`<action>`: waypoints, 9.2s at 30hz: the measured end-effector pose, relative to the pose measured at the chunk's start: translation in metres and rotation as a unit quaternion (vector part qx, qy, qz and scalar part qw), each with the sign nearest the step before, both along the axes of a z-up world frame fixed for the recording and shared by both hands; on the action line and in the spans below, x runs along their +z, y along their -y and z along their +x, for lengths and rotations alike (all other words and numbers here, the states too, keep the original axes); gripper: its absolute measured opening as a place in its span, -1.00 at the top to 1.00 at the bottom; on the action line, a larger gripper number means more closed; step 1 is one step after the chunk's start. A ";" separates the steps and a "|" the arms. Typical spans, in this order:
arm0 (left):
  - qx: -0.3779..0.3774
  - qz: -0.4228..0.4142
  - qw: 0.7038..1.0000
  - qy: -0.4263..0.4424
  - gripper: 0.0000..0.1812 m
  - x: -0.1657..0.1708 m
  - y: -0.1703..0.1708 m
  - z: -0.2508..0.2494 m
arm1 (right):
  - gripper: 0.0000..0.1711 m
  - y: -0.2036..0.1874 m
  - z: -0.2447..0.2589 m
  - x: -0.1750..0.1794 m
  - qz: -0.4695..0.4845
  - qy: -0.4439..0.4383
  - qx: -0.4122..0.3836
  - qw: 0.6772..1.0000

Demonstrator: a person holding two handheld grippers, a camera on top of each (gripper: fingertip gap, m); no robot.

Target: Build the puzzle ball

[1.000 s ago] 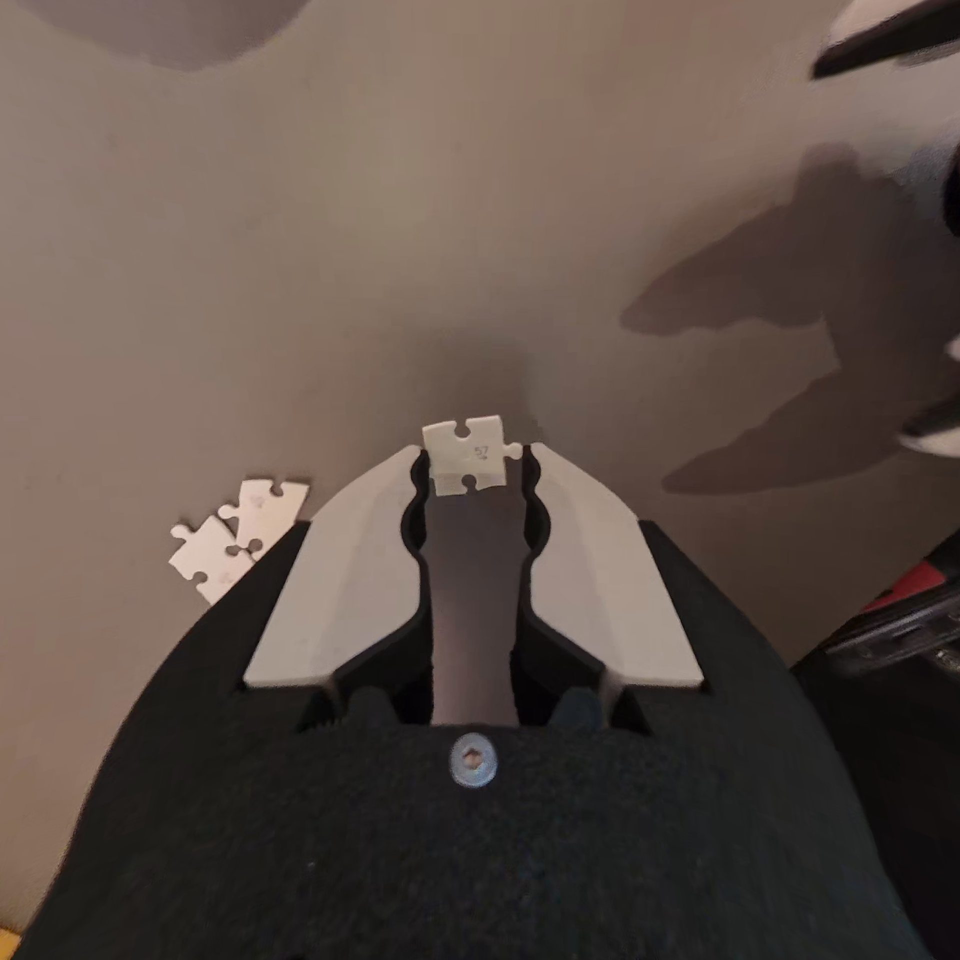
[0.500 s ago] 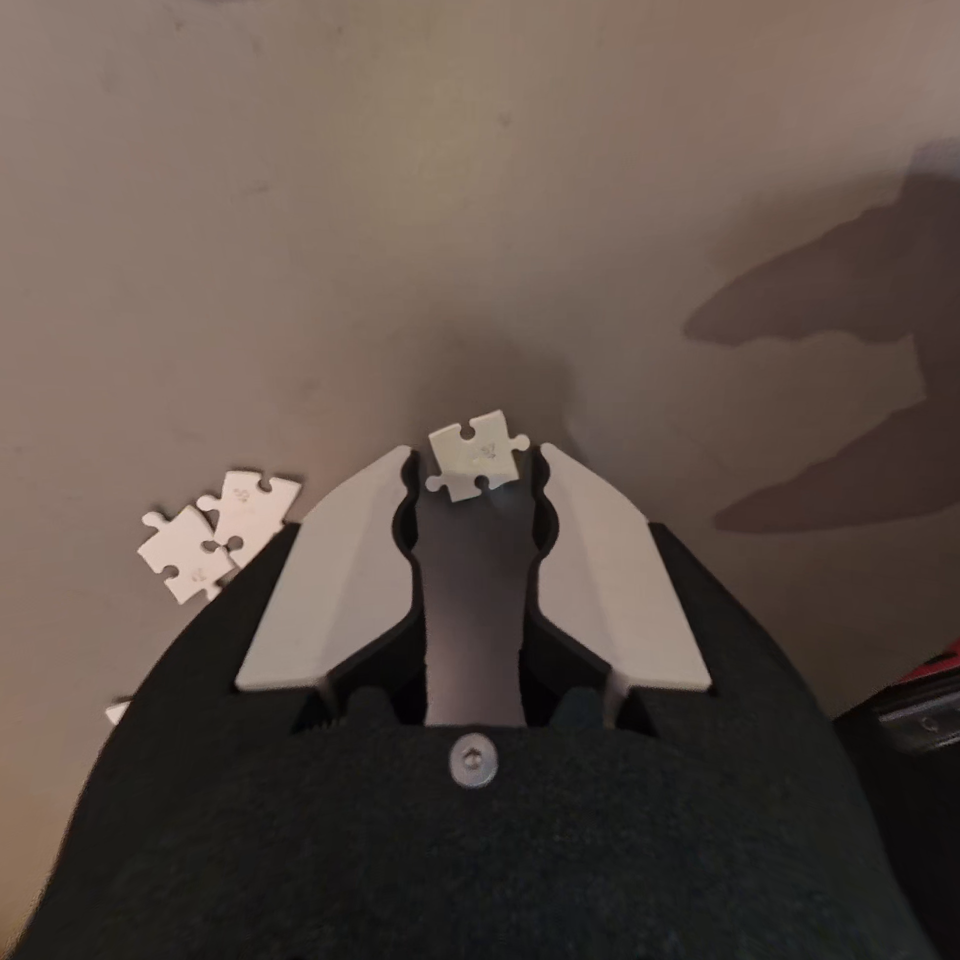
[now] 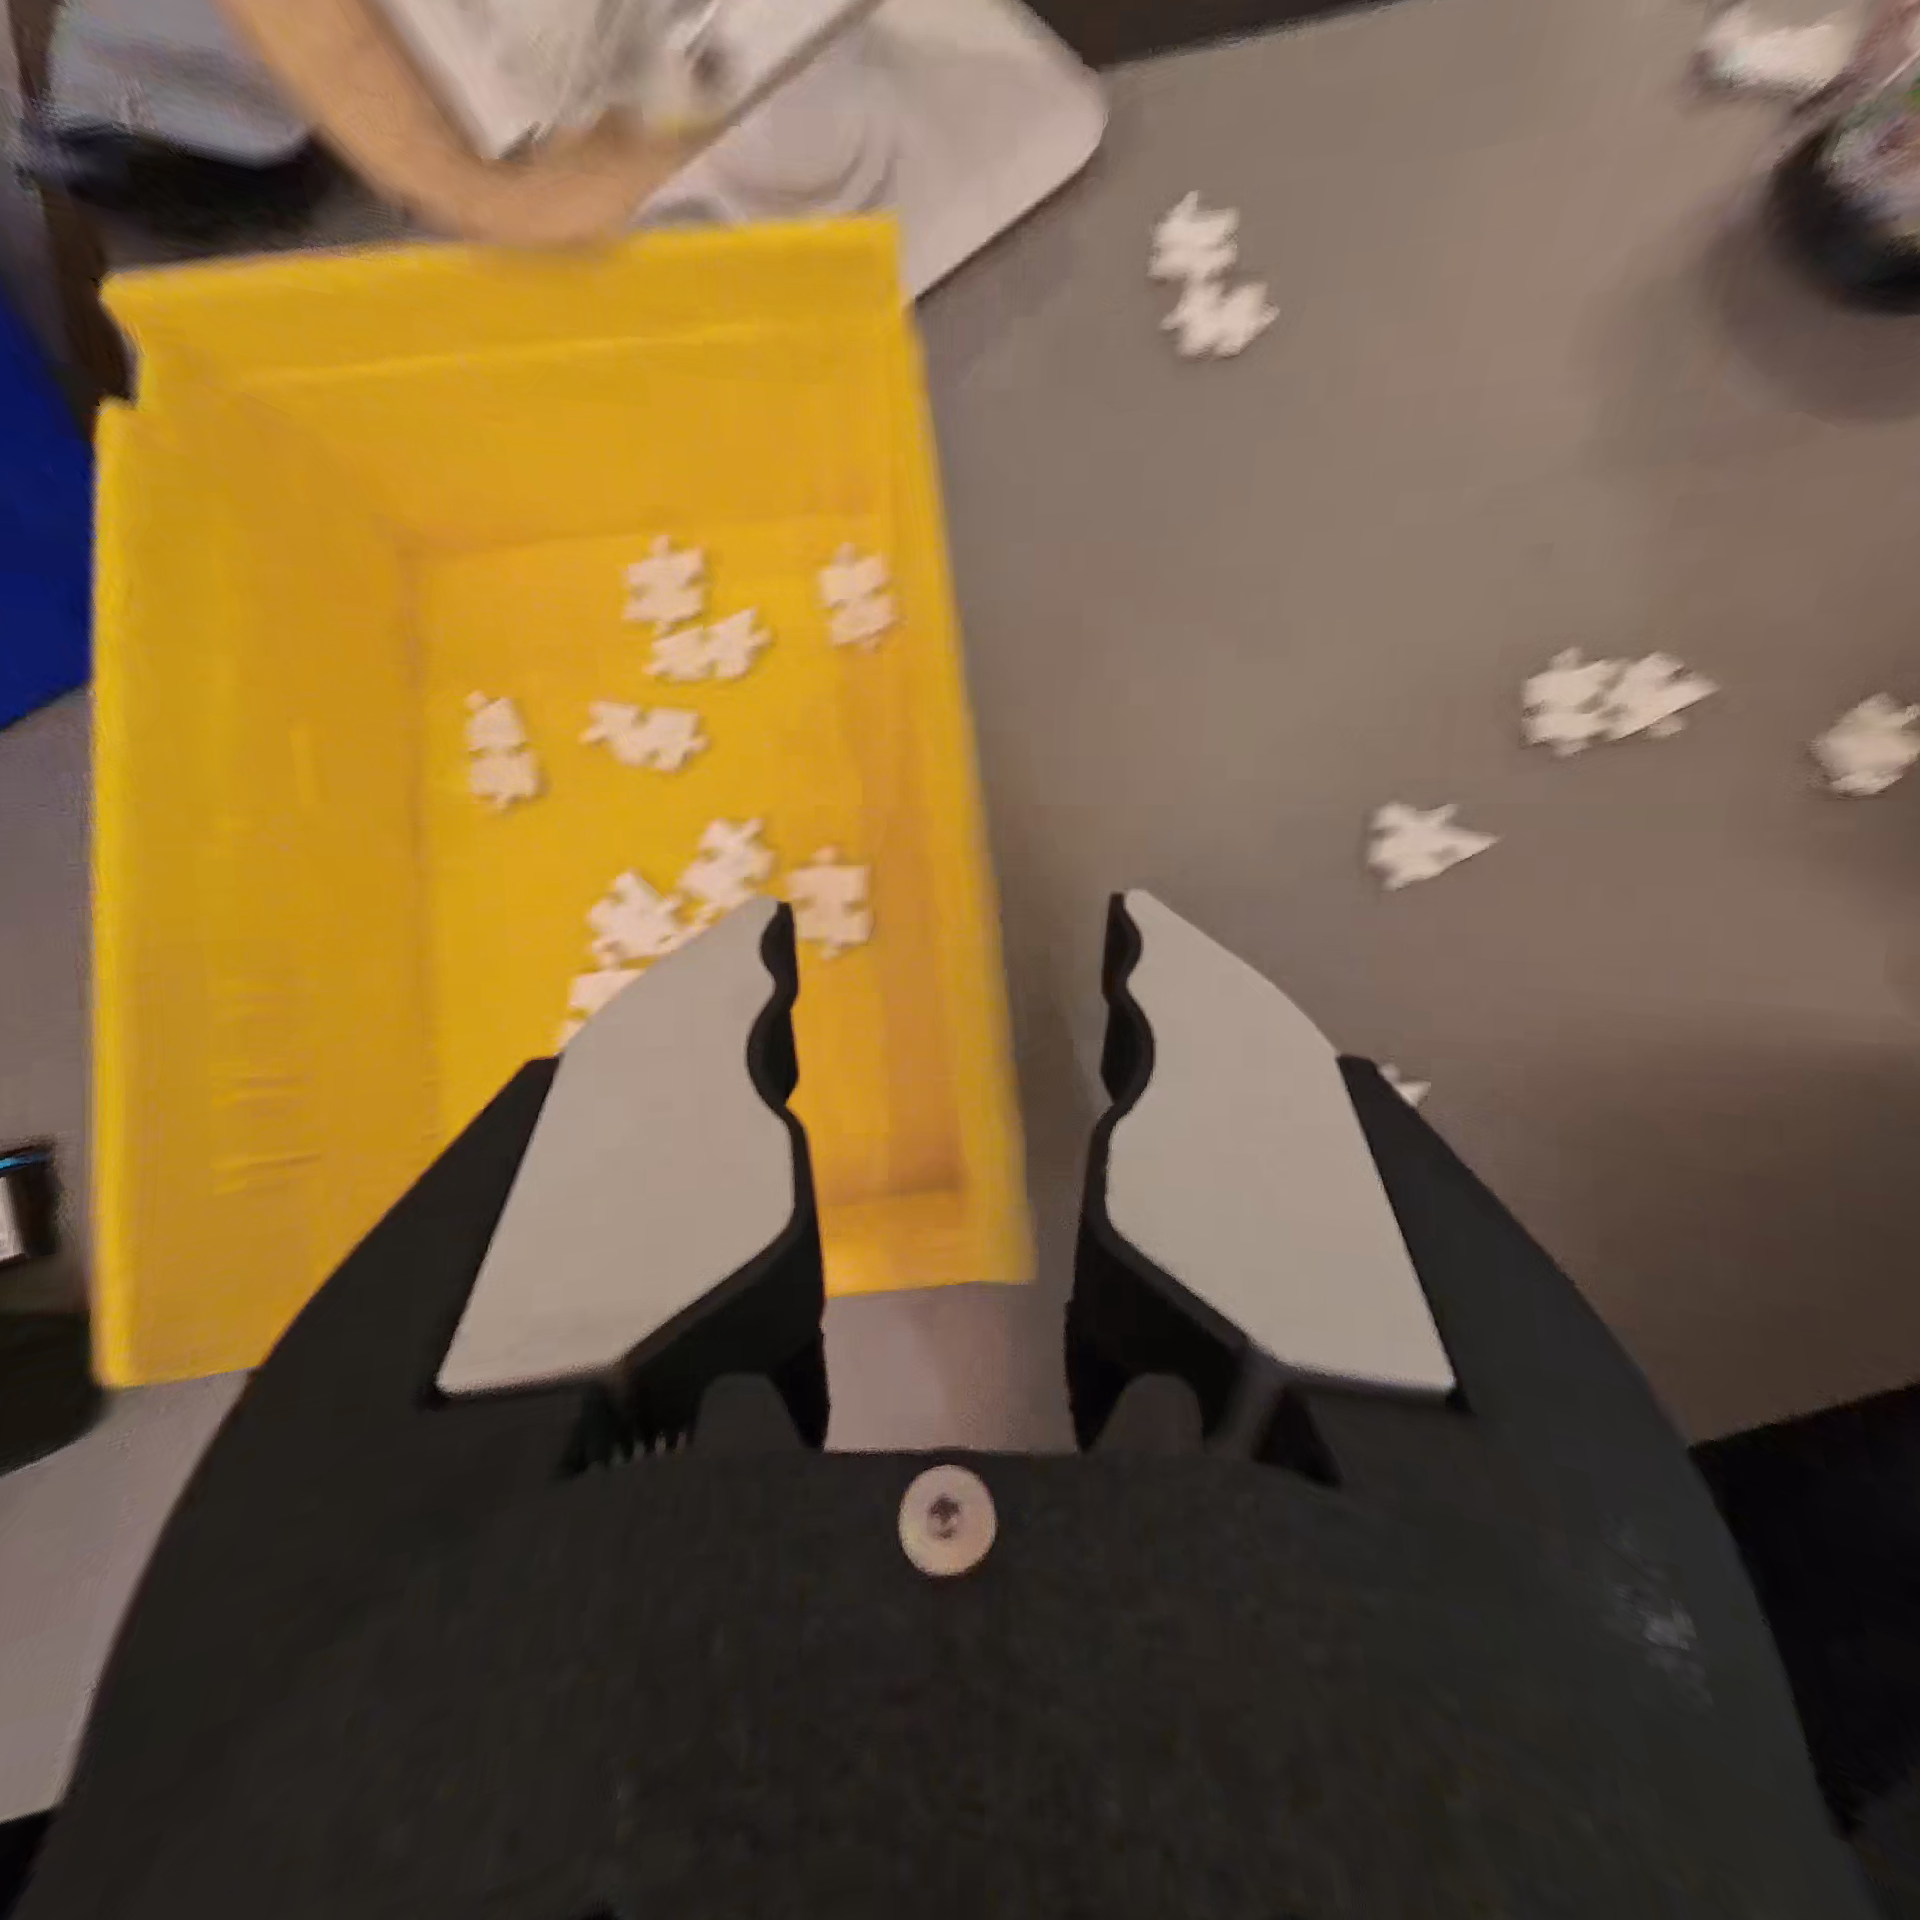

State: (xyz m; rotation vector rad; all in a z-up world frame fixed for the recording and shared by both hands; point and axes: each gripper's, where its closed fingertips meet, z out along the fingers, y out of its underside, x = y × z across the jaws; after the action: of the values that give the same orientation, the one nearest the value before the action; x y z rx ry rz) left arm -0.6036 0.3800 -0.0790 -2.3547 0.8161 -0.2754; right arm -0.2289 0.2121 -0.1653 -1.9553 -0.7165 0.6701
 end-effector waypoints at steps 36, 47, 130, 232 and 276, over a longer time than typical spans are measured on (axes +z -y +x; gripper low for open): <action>-0.178 -0.077 0.976 -0.098 0.58 -0.125 -0.110 -0.022 | 0.21 -0.010 -0.024 -0.011 -0.035 0.038 -0.001 0.999; -0.383 0.080 0.918 -0.062 0.58 0.048 0.024 0.093 | 0.24 0.003 -0.016 -0.025 -0.014 0.145 0.032 0.989; 0.100 -0.076 0.988 -0.085 0.33 -0.132 -0.148 -0.066 | 0.25 -0.021 -0.061 0.002 -0.078 0.027 0.050 0.995; -0.093 0.091 0.924 0.359 0.38 0.007 0.098 0.178 | 0.77 0.024 0.058 -0.038 -0.268 0.065 -0.222 0.935; 0.085 0.114 0.988 0.062 0.59 0.024 -0.033 -0.021 | 0.51 -0.022 0.007 0.003 -0.003 0.193 -0.105 0.975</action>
State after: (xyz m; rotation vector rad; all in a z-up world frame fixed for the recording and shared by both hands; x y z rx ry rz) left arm -0.6243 0.4131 -0.0550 -2.1524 0.5512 -0.2412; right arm -0.2223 0.2344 -0.1627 -2.1558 -0.7225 0.1614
